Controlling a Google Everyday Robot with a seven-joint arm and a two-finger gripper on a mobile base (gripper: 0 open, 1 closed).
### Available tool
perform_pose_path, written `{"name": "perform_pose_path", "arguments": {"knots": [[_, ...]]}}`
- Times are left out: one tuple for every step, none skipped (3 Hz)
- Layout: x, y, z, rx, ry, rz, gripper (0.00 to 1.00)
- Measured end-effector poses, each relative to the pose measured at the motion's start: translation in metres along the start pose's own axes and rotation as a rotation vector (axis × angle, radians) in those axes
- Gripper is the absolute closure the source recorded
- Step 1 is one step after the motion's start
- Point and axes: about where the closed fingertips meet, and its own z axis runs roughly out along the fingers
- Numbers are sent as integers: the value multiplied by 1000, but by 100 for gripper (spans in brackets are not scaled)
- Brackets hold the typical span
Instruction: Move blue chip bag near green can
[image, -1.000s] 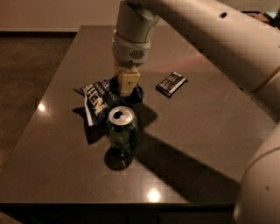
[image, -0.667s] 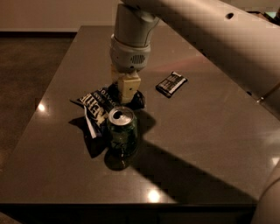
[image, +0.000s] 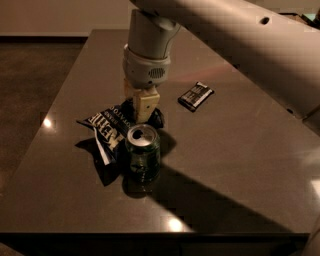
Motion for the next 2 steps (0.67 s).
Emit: {"name": "perform_pose_path", "arguments": {"knots": [[-2,-3,0,13,-3,-2,13],[-3,-6,0,24,-6,-3,0]]}}
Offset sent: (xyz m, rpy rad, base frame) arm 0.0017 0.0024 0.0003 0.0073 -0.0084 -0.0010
